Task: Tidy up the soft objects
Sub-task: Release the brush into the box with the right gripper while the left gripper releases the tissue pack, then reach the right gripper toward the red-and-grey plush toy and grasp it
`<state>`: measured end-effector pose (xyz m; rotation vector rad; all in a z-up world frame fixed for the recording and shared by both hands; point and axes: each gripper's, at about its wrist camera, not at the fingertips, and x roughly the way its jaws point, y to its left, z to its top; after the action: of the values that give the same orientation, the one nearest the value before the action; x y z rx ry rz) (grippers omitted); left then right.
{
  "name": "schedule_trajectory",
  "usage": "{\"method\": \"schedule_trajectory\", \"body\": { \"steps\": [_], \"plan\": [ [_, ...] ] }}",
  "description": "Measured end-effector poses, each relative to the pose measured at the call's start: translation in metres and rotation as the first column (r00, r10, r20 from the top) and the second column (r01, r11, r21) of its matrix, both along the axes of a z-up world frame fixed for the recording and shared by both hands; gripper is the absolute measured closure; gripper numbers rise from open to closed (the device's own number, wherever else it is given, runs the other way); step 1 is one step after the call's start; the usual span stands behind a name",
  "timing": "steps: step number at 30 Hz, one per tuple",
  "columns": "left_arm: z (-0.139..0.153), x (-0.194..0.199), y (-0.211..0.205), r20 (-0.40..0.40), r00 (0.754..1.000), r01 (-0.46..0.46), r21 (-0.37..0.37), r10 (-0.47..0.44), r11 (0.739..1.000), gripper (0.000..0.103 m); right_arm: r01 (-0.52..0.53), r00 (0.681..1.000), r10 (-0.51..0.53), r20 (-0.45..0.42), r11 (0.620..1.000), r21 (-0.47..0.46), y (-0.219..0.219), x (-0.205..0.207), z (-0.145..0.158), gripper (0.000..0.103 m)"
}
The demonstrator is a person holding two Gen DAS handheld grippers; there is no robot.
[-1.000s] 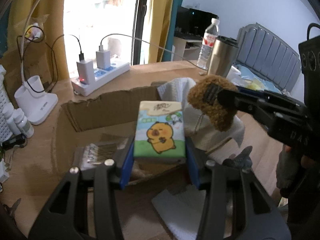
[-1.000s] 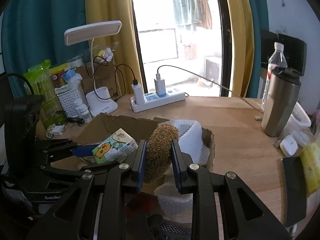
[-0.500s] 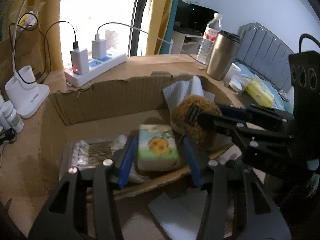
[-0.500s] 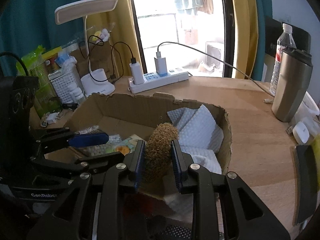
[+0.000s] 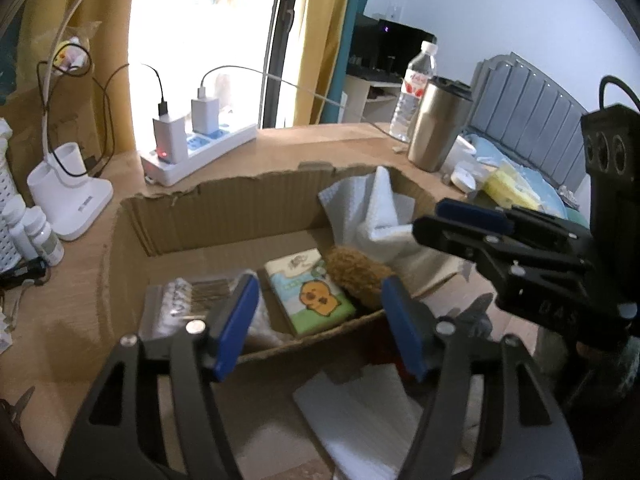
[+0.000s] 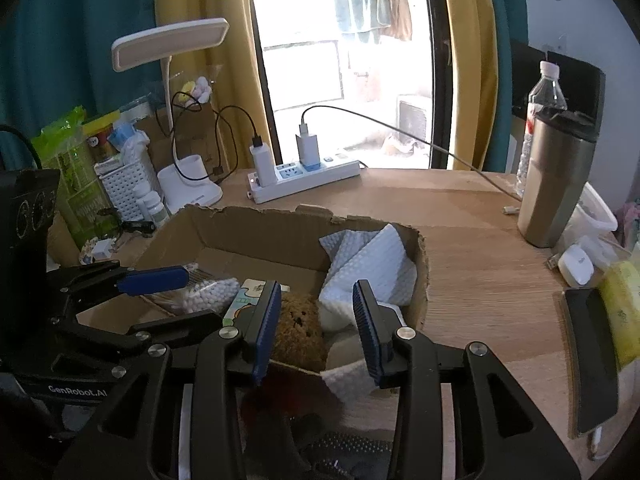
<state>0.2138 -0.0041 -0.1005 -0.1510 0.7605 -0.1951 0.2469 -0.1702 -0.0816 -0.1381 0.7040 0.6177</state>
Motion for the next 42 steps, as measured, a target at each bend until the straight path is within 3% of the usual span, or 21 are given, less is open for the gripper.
{"method": "schedule_trajectory", "body": {
  "steps": [10, 14, 25, 32, 42],
  "plan": [
    [0.015, -0.024, 0.002, 0.049, 0.999, -0.016, -0.006, 0.017, 1.000, 0.035, 0.016, 0.999, -0.017, 0.043, 1.000, 0.008, -0.005, -0.022, 0.017, 0.063],
    [0.019, -0.035, 0.004, 0.065, 0.998, -0.027, -0.010, 0.028, 1.000, 0.030, 0.016, 0.998, -0.016, 0.057, 1.000, 0.004, -0.006, -0.033, 0.022, 0.063],
    [0.031, -0.061, 0.008, 0.106, 0.993, -0.057, -0.031, 0.060, 0.998, 0.027, 0.024, 0.996, -0.023, 0.087, 1.000, -0.002, -0.010, -0.061, 0.033, 0.057],
    [0.035, -0.077, 0.010, 0.125, 0.990, -0.066, -0.040, 0.071, 0.997, 0.019, 0.025, 0.994, -0.024, 0.103, 1.000, -0.008, -0.011, -0.077, 0.038, 0.056],
    [0.035, -0.096, 0.011, 0.144, 0.986, -0.073, -0.049, 0.079, 0.996, 0.018, 0.032, 0.994, -0.031, 0.104, 0.999, -0.012, -0.016, -0.095, 0.034, 0.056]
  ]
}}
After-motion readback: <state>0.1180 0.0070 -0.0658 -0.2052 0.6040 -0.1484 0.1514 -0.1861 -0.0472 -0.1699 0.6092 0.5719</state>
